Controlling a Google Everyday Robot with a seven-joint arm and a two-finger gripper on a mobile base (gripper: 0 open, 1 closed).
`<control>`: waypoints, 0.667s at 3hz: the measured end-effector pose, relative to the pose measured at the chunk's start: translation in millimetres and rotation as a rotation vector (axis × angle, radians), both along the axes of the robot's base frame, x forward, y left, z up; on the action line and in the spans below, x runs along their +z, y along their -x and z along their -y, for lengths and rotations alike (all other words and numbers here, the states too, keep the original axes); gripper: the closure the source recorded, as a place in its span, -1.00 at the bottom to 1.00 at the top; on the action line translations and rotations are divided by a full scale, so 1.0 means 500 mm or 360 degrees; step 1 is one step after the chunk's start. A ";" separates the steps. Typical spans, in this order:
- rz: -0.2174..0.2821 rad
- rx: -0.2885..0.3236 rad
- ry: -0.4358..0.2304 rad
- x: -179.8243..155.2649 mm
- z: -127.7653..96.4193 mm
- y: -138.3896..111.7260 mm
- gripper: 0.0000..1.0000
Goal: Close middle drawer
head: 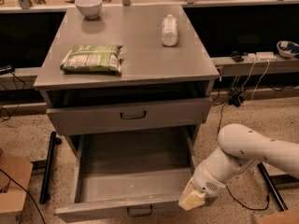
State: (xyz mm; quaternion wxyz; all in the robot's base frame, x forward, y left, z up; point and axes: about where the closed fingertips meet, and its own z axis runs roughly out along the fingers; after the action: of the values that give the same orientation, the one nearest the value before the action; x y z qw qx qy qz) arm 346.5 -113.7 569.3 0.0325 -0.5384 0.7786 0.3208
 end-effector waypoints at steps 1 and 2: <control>-0.0080 0.0018 0.0056 -0.062 -0.025 0.016 1.00; -0.0127 0.0043 0.0091 -0.130 -0.045 0.032 1.00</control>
Offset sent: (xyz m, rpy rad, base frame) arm -0.0229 0.0339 -0.1073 -0.0844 0.1086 0.0390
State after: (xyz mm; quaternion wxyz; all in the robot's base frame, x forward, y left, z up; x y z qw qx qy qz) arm 330.7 -91.1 504.2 -0.0182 -0.5363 0.7808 0.3200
